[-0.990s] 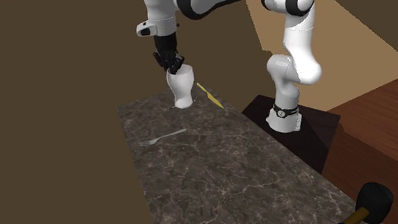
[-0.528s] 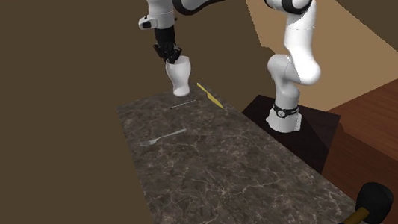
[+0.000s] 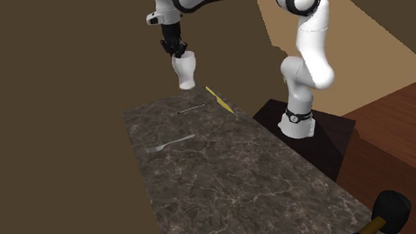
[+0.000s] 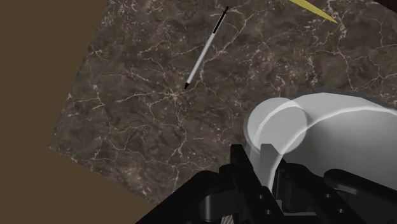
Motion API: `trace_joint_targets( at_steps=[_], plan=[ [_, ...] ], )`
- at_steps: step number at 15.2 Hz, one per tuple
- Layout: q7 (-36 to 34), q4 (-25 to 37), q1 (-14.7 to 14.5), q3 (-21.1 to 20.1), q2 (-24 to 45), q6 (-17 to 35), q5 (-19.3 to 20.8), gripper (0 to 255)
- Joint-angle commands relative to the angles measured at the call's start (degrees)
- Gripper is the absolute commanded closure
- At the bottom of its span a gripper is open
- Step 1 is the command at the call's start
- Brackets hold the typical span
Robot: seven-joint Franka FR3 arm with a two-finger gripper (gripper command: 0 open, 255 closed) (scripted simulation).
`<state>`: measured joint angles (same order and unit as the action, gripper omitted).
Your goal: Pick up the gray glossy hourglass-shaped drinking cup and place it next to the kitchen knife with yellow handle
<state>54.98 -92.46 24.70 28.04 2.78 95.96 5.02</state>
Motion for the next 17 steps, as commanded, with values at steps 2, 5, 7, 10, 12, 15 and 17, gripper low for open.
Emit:
trace_joint_targets(
  at_steps=[2,5,7,10,12,15,17],
  plan=[
    [4.38,1.06,2.31,1.96,1.12,0.35,-0.76,255],
    [9.04,3.45,4.99,3.92,3.44,0.36,-2.24,255],
    [12.23,5.47,6.97,5.14,5.36,0.22,-3.53,255],
    [17.06,9.19,10.34,6.77,8.82,-0.29,-5.89,255],
    [20.26,12.21,12.93,7.63,11.49,-0.89,-7.74,255],
    [24.89,17.7,17.45,8.5,16.06,-2.27,-10.83,255],
    [27.8,22.15,20.92,8.77,19.5,-3.6,-13.06,255]
  ],
)
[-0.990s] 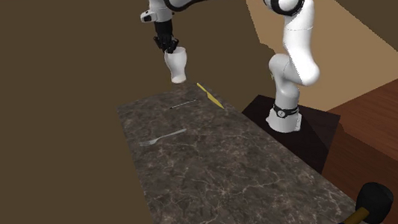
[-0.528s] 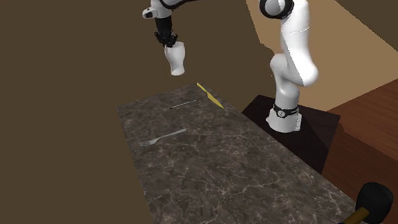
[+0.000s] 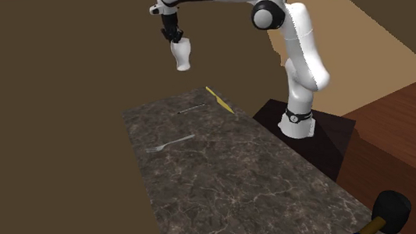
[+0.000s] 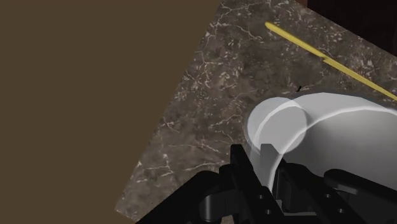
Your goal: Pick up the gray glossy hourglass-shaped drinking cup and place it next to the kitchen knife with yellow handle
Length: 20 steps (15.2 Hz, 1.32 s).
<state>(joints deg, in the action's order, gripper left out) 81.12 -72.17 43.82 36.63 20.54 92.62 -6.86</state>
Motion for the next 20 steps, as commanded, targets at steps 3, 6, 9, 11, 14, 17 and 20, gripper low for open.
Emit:
trace_joint_targets(
  at_steps=[3,6,9,11,14,17,20],
  plan=[
    [5.55,10.27,7.86,0.05,7.64,-3.09,-4.75,255],
    [6.42,10.2,8.98,-0.11,8.68,-2.02,-5.31,255],
    [6.33,6.23,7.86,0.02,7.71,0.94,-4.8,255],
    [6.27,3.85,7.25,0.07,7.22,2.79,-4.55,255],
    [6.2,0.62,6.49,0.1,6.67,5.45,-4.28,255],
    [6.15,-2.29,5.88,0.09,6.33,7.97,-4.12,255],
    [6.12,-4.92,5.4,0.04,6.16,10.38,-4.07,255]
  ],
)
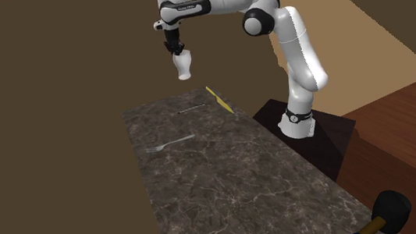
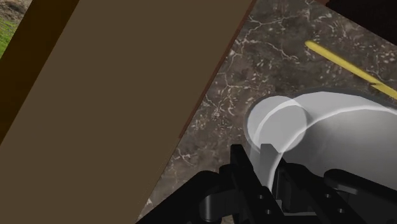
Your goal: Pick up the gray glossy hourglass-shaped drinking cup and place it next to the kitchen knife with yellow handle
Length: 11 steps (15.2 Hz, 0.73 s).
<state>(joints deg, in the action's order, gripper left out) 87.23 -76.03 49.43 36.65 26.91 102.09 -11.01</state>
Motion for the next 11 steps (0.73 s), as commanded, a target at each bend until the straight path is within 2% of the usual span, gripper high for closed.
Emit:
trace_joint_targets(
  at_steps=[1,11],
  plan=[
    [0.01,-1.89,-0.34,0.0,-0.24,1.69,0.08,255],
    [0.2,-8.85,-1.15,-0.45,0.41,9.06,-0.47,255]
  ],
)
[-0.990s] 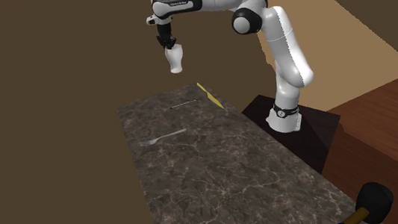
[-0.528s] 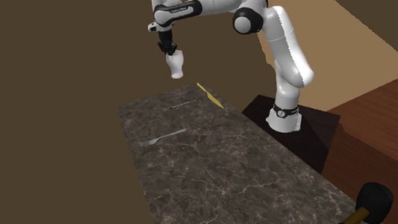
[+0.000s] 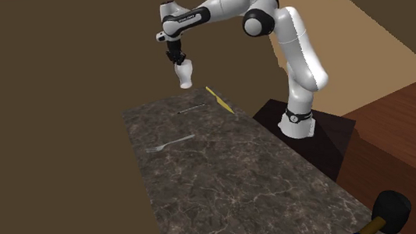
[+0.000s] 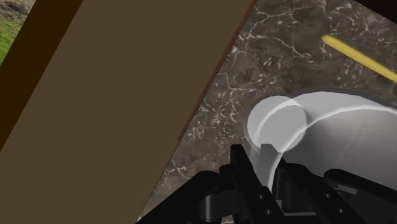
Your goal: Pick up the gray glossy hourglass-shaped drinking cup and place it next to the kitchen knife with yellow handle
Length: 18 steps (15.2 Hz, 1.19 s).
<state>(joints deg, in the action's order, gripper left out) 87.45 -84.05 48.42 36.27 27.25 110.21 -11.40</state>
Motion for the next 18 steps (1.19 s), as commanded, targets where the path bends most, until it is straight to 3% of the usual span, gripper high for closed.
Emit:
trace_joint_targets(
  at_steps=[1,13,18],
  plan=[
    [0.03,-1.42,-0.16,-0.13,0.21,1.64,-0.18,255],
    [0.74,-7.02,-0.05,-1.24,2.79,9.41,-1.91,255],
    [0.74,-7.02,-0.05,-1.24,2.79,9.41,-1.91,255]
  ],
)
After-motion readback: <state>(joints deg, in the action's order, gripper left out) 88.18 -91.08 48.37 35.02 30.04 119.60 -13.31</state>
